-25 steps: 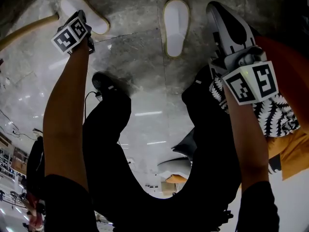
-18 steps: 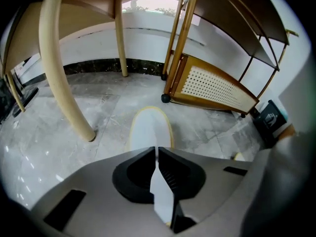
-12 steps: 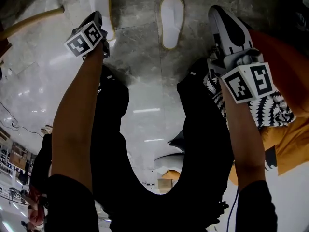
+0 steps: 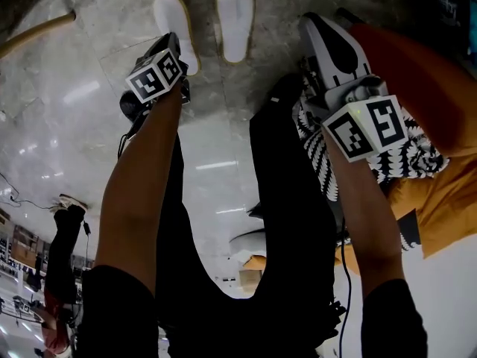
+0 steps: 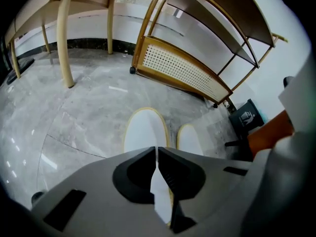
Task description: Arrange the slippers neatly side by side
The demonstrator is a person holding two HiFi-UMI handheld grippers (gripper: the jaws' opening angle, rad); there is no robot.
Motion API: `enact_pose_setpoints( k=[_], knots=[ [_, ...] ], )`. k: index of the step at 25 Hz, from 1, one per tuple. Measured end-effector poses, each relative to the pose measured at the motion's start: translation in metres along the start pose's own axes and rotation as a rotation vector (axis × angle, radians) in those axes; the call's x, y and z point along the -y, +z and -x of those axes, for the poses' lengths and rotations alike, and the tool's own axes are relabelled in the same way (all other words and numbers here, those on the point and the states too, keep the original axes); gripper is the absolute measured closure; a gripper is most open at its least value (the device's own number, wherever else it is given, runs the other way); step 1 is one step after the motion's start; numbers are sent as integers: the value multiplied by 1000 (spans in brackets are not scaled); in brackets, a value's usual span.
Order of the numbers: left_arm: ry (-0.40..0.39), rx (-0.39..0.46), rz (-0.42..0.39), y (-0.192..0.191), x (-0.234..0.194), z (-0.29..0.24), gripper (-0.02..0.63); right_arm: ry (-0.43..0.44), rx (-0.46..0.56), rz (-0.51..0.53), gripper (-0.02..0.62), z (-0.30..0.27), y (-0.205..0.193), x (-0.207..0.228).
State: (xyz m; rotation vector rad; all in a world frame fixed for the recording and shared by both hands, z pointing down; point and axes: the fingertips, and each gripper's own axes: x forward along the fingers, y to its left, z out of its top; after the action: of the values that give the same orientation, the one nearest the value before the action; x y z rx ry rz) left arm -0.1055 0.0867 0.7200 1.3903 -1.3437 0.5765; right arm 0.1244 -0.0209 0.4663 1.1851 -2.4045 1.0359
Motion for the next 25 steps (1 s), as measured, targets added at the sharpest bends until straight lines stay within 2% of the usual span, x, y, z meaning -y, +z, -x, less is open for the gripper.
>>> enact_pose_setpoints(
  k=[3, 7, 12, 25],
  knots=[
    [9, -48, -61, -16, 18, -11, 577, -11, -2, -30, 560, 6, -5, 9],
    [-4, -69, -101, -24, 34, -30, 577, -11, 1, -71, 560, 3, -12, 17],
    [-7, -76, -87, -32, 45, -44, 577, -21, 5, -105, 560, -1, -18, 26],
    [-40, -94, -179, -37, 60, -55, 577, -39, 10, -137, 560, 4, -17, 40]
  ],
)
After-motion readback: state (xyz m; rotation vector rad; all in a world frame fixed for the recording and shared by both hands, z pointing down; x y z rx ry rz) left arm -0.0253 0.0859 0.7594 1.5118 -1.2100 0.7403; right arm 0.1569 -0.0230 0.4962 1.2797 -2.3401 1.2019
